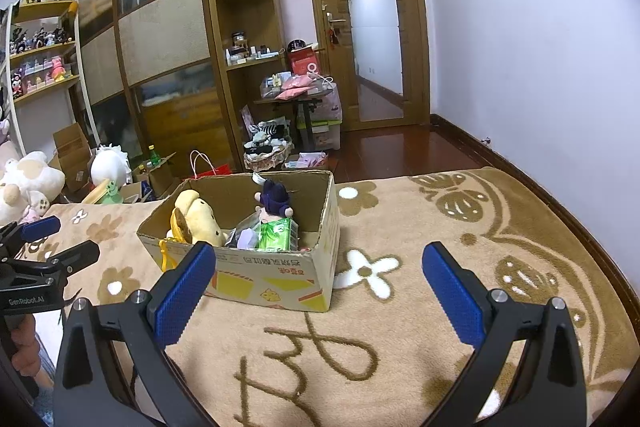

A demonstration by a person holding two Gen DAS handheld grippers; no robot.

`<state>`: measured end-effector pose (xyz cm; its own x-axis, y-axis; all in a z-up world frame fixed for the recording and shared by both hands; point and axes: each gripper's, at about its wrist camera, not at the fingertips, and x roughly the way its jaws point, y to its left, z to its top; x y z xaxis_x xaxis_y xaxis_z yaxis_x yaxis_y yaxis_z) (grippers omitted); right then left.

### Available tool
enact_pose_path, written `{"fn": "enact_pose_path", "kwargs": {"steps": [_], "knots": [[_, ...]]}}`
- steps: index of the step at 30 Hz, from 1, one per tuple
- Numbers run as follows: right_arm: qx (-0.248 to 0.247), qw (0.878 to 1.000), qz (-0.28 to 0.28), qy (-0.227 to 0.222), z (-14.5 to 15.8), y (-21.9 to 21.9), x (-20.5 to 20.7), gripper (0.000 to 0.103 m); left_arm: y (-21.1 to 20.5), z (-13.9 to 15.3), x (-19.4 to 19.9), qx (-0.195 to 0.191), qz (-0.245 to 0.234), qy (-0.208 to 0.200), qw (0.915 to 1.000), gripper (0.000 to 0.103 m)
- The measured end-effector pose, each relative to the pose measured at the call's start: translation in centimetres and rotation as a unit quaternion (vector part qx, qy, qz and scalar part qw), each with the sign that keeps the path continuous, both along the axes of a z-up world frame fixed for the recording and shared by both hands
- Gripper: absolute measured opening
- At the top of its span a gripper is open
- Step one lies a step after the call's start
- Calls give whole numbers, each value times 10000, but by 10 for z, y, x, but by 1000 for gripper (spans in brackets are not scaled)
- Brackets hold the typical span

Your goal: Organize soft objects

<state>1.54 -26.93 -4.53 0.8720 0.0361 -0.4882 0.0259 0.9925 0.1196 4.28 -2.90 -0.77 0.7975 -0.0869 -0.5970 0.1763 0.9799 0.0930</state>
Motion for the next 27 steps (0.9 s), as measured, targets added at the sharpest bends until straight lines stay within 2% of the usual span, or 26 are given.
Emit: {"fn": "enact_pose_path", "kwargs": {"steps": [27], "knots": [[9,10000,-35,-17,3,-3,2,103,3,-2,0,13,-17,56,10000,101]]}}
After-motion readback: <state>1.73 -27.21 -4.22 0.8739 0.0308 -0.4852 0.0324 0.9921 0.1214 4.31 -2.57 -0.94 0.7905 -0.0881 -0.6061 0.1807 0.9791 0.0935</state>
